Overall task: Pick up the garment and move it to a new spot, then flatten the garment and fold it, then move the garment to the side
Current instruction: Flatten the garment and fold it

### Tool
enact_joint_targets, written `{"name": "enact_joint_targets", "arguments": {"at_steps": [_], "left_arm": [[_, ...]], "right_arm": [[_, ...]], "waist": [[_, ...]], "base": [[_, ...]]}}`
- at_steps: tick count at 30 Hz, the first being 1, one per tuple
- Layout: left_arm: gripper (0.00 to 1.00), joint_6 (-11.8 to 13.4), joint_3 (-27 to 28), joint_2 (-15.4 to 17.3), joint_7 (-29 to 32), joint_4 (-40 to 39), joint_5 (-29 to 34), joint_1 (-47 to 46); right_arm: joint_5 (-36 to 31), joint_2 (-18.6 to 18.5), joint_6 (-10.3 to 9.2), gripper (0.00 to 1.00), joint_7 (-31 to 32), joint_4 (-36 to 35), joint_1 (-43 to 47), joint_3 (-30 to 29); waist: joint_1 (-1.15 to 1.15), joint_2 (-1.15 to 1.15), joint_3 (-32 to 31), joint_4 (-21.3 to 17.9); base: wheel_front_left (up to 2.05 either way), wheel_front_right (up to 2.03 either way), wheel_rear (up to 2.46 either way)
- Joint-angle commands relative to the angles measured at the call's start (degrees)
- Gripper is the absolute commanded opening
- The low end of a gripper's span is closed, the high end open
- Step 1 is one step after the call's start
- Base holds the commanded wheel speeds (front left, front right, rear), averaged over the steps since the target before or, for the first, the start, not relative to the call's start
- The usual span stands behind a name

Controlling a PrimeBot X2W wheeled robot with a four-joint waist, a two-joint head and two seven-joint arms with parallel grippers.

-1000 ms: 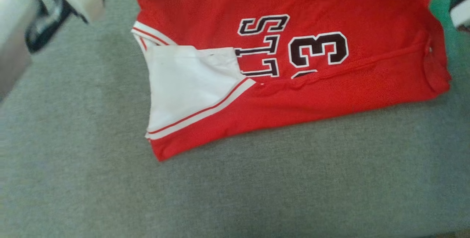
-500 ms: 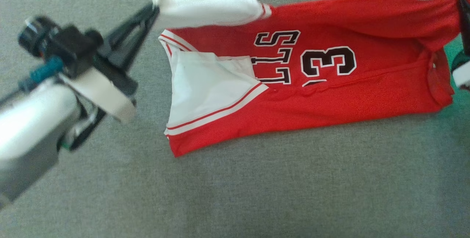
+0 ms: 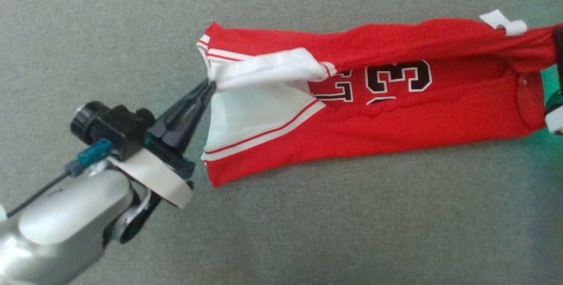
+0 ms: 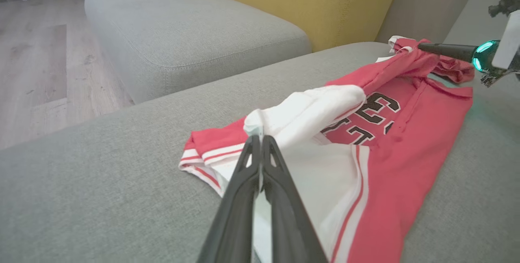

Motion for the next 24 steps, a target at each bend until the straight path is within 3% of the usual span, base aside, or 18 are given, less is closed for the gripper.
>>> {"name": "enact_joint_targets", "arguments": {"at_steps": [1,8,15,16,17,18,19,20,21,24], "left_arm": [[0.00,0.21,3.29,1.16,-0.65,-0.54,0.08,-0.25],[0.00,-0.63,6.02,-1.83,-0.69,0.46,1.58,4.21],[0.00,-1.65,9.26,-2.27,-0.70,0.60,3.33,8.14],[0.00,-1.73,9.53,-2.34,-0.70,0.58,3.55,8.57],[0.00,-1.78,9.76,-2.49,-0.70,0.63,3.70,9.00],[0.07,-1.79,9.96,-2.70,-0.70,0.72,3.86,9.39],[0.33,-1.77,10.12,-2.96,-0.70,0.85,4.09,9.74],[0.75,-1.73,10.24,-3.24,-0.70,1.01,4.34,10.08],[0.99,-1.54,10.47,-3.61,-0.70,1.19,4.67,10.38],[1.00,-0.12,12.06,-5.15,-0.71,1.62,6.21,11.66]], "right_arm": [[-0.62,-1.66,-0.04,0.00,-0.74,-0.80,2.43,-0.67],[-2.01,-0.91,-0.04,0.00,-0.78,-1.62,6.65,-4.53],[-4.07,0.53,-0.04,0.00,-0.79,-2.98,9.25,-7.01],[-4.30,0.81,-0.04,0.13,-0.79,-3.04,9.45,-7.25],[-4.47,1.09,-0.04,0.36,-0.79,-3.07,9.66,-7.43],[-4.58,1.39,-0.04,0.94,-0.79,-3.11,9.92,-7.61],[-4.61,1.67,-0.04,1.00,-0.79,-3.28,10.16,-7.93],[-4.57,1.94,-0.04,1.00,-0.79,-3.53,10.46,-8.54],[-4.51,2.18,-0.04,1.00,-0.79,-3.85,10.96,-9.25],[-4.28,2.86,-0.04,1.00,-0.79,-5.81,13.47,-12.13]], "waist": [[0.00,0.00,0.00,0.16],[0.00,0.00,-0.25,0.39],[0.00,0.00,-0.39,-0.22],[0.00,0.00,-0.43,-0.26],[0.00,0.00,-0.49,-0.29],[0.00,0.00,-0.58,-0.31],[0.00,0.00,-0.68,-0.33],[0.00,0.00,-0.83,-0.32],[0.00,0.00,-1.04,-0.28],[0.00,0.00,-1.79,-0.13]], "base": [[0.00,0.00,0.00],[0.00,0.00,0.00],[0.00,0.00,0.00],[0.00,0.00,0.00],[0.00,0.00,0.00],[0.00,0.00,0.00],[0.00,0.00,0.00],[0.00,0.00,0.00],[0.00,0.00,0.00],[0.00,0.00,0.00]]}}
